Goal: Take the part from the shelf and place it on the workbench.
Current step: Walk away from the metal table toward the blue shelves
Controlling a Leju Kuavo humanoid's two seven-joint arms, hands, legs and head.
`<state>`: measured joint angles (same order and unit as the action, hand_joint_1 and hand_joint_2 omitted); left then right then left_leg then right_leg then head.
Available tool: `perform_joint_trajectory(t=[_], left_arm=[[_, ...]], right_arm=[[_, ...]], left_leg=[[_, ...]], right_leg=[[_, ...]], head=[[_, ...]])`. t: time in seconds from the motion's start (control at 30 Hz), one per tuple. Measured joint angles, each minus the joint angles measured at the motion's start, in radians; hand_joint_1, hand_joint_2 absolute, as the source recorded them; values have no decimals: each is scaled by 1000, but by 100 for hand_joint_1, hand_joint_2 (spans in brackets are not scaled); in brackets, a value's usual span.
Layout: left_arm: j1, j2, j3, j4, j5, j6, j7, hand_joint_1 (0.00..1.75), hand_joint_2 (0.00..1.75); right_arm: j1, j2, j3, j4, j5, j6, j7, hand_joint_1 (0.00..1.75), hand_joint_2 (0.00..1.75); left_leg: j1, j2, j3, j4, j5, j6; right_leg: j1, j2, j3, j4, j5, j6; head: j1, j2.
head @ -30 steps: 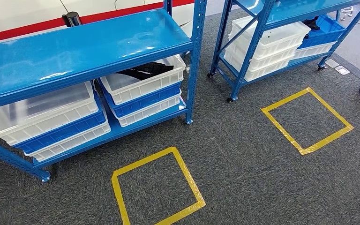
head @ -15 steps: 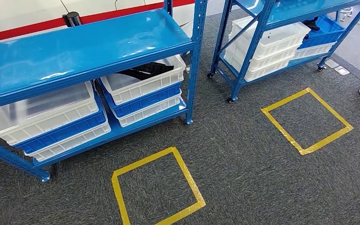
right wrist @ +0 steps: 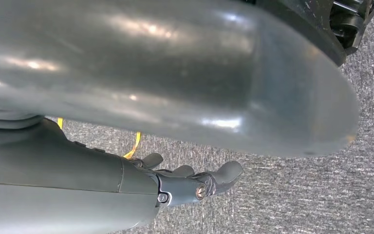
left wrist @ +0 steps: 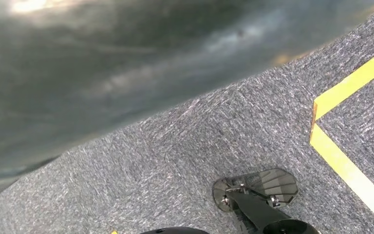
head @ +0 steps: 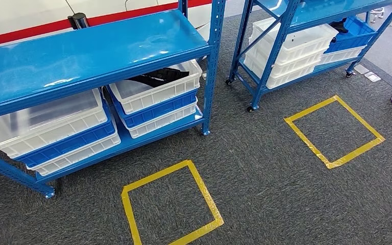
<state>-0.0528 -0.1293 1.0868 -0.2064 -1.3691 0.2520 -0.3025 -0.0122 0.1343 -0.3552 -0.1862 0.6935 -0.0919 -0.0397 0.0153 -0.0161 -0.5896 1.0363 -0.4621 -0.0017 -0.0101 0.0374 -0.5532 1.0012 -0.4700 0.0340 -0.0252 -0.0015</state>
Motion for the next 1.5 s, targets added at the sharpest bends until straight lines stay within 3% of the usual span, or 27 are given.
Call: perform_joint_trajectory(t=[0.23,0.4,0.47,0.57,0.63,0.67,0.73,0.77,0.8,0.83,0.9,0.97,1.03,1.1,1.17,1.2,1.27,1.33,1.5], left_arm=[[0,0,0,0,0,1,0,0,0],[-1,-1,0,0,0,3,0,0,0],[-2,-3,0,0,1,4,0,0,0],[-2,-3,2,0,7,5,0,0,0],[-2,-4,3,0,9,5,0,0,0],[-2,-5,4,0,10,5,1,0,0],[-2,-7,5,0,12,5,1,0,0],[-2,-6,6,0,14,5,1,0,0],[-2,-6,7,-1,15,6,1,0,0],[-2,-5,7,-1,16,6,1,0,0],[-2,-5,8,-1,18,7,0,0,0],[-2,-6,9,-1,18,7,0,0,0],[-2,-7,10,-1,19,8,0,0,0],[-1,-7,11,-1,19,8,0,0,0],[1,-7,13,-1,19,8,0,0,0],[2,-7,14,-1,19,8,0,0,0],[3,-6,14,-1,18,8,0,0,0],[2,-6,14,-1,15,8,0,0,0],[0,-6,15,-1,10,8,1,0,0]], right_arm=[[0,0,0,0,0,0,0,0,0],[0,1,0,0,2,-4,0,0,0],[0,0,0,0,5,-10,0,0,0],[-1,-1,0,0,10,-24,-1,0,0],[1,-1,0,0,13,-36,-2,0,0],[3,-2,0,0,15,-45,-4,0,0],[6,-3,0,0,22,-69,-10,0,0],[4,-1,0,0,25,-78,-13,0,0],[3,0,0,0,28,-86,-17,0,0],[1,2,0,0,30,-91,-20,0,0],[1,3,0,0,32,-99,-24,0,0],[2,3,0,0,33,-101,-26,0,0],[4,3,0,0,33,-102,-31,0,0],[4,4,0,0,33,-100,-37,0,0],[5,5,0,0,32,-88,-43,0,0],[6,5,0,0,32,-79,-44,0,0],[7,5,0,0,33,-60,-45,0,0],[6,4,0,0,34,-48,-44,0,0],[5,1,0,1,34,-31,-43,0,0]], left_leg=[[-1,0,0,1,-1,1],[-1,4,8,-15,5,25],[6,9,20,-36,14,34],[6,17,22,-40,16,36],[7,19,22,-40,15,34],[10,19,22,-39,14,30],[20,18,23,-36,9,16],[21,18,24,-32,6,6],[21,18,24,-28,0,-6],[20,19,26,-26,-4,-16],[20,20,32,-30,-7,-31],[26,22,36,-28,-11,-39],[29,24,21,13,-38,-41],[25,23,-53,155,-99,-36],[20,22,-123,274,-126,-28],[18,22,-124,265,-105,-23],[13,18,-77,147,-27,-8],[6,14,-28,38,13,1],[-3,11,-8,-1,5,12]], right_leg=[[-1,0,1,-1,0,1],[-3,-4,5,-1,0,14],[0,-14,-22,52,-25,11],[-6,-21,-111,218,-89,3],[-13,-23,-144,273,-101,11],[-18,-25,-140,260,-89,21],[-33,-33,-92,158,-39,52],[-37,-39,-61,95,-16,63],[-40,-42,-34,45,0,65],[-40,-44,-19,18,8,59],[-35,-40,-13,14,8,36],[-33,-38,-10,16,7,19],[-33,-36,-3,14,5,7],[-25,-36,2,14,-1,-3],[-14,-34,11,15,-9,-14],[-11,-32,17,15,-12,-17],[-8,-26,30,14,-22,-18],[-3,-22,35,15,-33,-10],[-5,-25,38,13,-48,16]], head=[[0,0],[0,0],[4,0],[8,0],[7,0],[8,0],[8,0],[11,0],[13,0],[13,0],[13,0],[11,0],[9,0],[8,0],[8,0],[8,0],[8,0],[8,0],[10,0]])
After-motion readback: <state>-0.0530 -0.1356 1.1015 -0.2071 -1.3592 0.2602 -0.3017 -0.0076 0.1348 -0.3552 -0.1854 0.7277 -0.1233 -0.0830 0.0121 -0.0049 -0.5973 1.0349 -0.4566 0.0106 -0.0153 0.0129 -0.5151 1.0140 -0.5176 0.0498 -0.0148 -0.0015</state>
